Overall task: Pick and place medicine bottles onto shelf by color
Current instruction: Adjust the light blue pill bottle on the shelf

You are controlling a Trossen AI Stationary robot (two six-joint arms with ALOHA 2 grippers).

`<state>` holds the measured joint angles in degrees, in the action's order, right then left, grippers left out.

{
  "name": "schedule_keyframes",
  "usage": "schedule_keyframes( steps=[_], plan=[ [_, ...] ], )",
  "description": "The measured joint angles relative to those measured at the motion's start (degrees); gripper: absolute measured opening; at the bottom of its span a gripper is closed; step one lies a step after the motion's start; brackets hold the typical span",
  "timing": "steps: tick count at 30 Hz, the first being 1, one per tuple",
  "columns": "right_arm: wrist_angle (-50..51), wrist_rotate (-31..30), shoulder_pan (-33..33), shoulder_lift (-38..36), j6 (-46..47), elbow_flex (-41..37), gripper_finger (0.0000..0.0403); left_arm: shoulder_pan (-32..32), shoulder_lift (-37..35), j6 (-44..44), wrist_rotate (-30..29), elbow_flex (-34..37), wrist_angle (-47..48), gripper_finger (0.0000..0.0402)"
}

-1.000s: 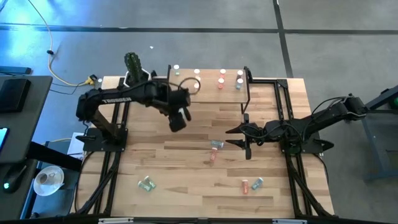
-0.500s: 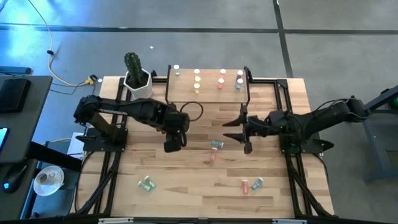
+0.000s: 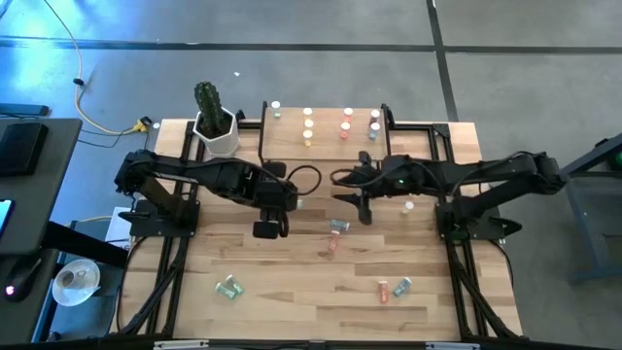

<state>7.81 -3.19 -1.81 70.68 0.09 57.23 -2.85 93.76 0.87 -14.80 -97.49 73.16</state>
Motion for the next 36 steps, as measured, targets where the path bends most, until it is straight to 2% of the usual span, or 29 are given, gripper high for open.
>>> schedule_keyframes(
  steps=[4, 6, 12, 21, 26, 31, 36],
  plan=[
    [3.67, 7.87, 1.17, 2.71, -0.05, 5.34, 0.0158, 0.00, 0.00, 5.12, -2.82, 0.00, -0.17, 0.0122],
    [5.84, 9.83, 1.52, 3.94, -0.60, 7.79, 0.0159, 0.03, 0.00, 6.19, -2.97, 0.00, -0.17, 0.0122],
    [12.67, 10.83, 3.01, 7.42, -5.51, 12.44, 0.0159, -0.87, 0.00, 6.81, -3.53, 0.00, -0.16, 0.0122],
    [13.65, 10.81, 4.09, 8.74, -15.87, 14.41, 0.0158, -3.38, 0.00, 6.25, -4.51, 0.00, -0.12, 0.0122],
    [12.52, 11.51, 4.00, 9.83, -10.75, 14.47, 0.0165, -4.70, 0.00, 6.59, -5.98, 0.00, -0.17, 0.0122],
    [10.98, 17.85, 4.83, 12.56, -4.87, 14.46, 0.0202, -5.93, 0.00, 7.75, -10.23, 0.00, -0.23, 0.0122],
    [6.65, 18.41, 5.15, 13.11, -0.48, 14.45, 0.0226, -6.61, 0.00, 9.58, -13.30, 0.00, -0.35, 0.0122]
  ],
)
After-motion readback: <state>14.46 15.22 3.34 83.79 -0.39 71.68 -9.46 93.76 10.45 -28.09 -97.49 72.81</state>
